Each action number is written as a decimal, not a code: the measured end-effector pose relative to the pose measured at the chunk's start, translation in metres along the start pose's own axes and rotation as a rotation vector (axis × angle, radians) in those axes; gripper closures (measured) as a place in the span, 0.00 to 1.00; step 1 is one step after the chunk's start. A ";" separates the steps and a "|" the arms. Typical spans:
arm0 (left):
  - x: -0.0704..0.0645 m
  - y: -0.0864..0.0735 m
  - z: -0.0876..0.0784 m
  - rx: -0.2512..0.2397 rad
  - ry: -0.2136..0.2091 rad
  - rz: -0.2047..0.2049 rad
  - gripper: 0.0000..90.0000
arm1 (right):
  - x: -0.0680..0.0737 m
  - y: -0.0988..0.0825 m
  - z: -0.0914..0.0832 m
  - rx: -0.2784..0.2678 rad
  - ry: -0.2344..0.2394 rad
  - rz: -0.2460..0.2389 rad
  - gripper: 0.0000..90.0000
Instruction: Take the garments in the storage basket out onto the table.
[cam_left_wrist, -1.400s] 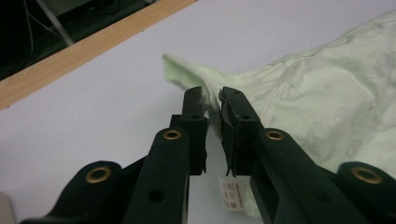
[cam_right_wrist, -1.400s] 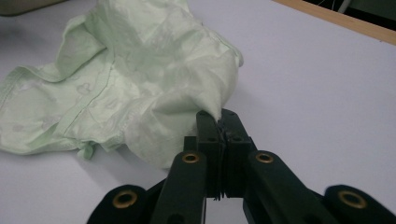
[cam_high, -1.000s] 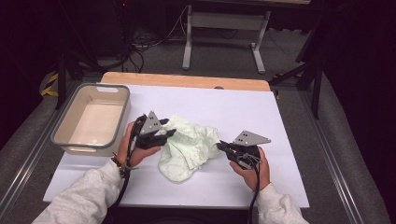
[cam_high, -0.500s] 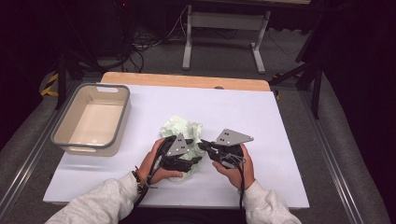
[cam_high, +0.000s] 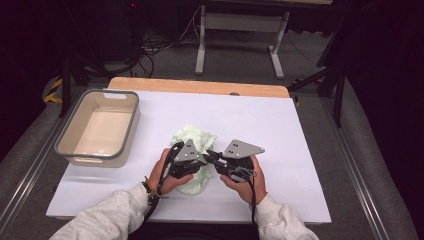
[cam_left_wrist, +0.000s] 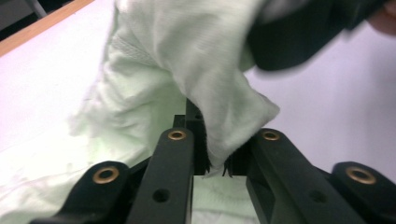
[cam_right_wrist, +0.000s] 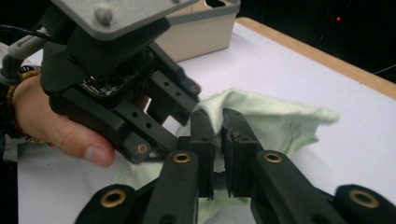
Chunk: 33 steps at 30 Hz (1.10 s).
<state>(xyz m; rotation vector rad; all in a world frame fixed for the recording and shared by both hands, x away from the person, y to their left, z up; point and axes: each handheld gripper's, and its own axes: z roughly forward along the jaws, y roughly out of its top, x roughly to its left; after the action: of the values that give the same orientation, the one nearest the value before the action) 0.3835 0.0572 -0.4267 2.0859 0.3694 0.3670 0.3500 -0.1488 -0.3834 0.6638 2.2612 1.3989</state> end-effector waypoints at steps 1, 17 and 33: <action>0.002 0.000 -0.004 0.000 0.002 0.008 0.94 | -0.001 0.001 -0.003 -0.015 -0.005 -0.001 0.84; 0.013 0.005 -0.085 -0.015 0.052 0.078 0.94 | -0.040 -0.014 0.023 0.060 -0.085 -0.012 0.63; 0.024 -0.043 -0.098 0.090 0.049 0.019 0.94 | -0.029 -0.014 0.101 0.194 0.080 -0.079 0.49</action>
<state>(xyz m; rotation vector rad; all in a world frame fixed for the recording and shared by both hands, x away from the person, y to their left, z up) 0.3611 0.1637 -0.4118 2.1727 0.4026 0.4202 0.4270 -0.0990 -0.4359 0.5799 2.4800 1.1998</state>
